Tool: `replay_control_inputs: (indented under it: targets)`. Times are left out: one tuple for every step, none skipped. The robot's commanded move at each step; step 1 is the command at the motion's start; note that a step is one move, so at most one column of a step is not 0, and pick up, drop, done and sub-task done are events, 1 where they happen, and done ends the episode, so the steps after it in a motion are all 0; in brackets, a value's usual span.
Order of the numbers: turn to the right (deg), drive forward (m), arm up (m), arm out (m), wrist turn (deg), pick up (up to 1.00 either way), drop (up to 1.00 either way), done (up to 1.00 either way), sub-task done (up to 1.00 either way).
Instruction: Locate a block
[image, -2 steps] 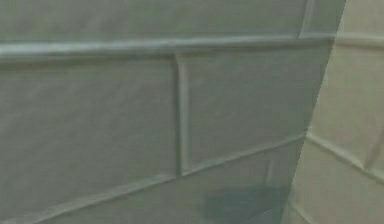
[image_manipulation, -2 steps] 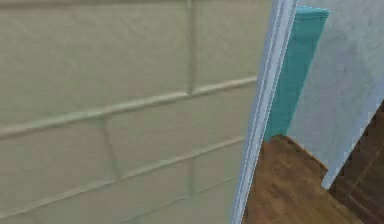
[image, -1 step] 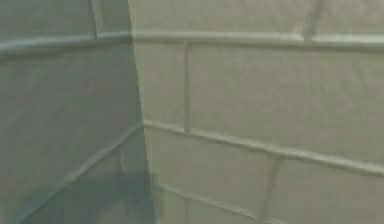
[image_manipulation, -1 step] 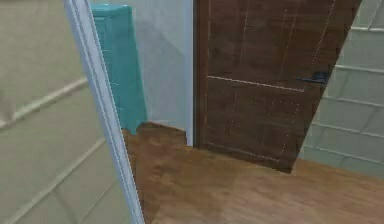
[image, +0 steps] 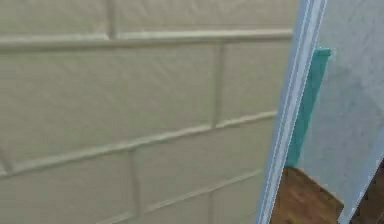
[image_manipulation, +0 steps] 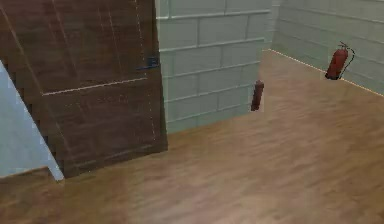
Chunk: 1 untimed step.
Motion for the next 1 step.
replay_control_inputs:
  targets:
    - [45.0, 0.0, 0.0, 0.0, 0.0, 0.0, 0.0, 0.0, 0.0]
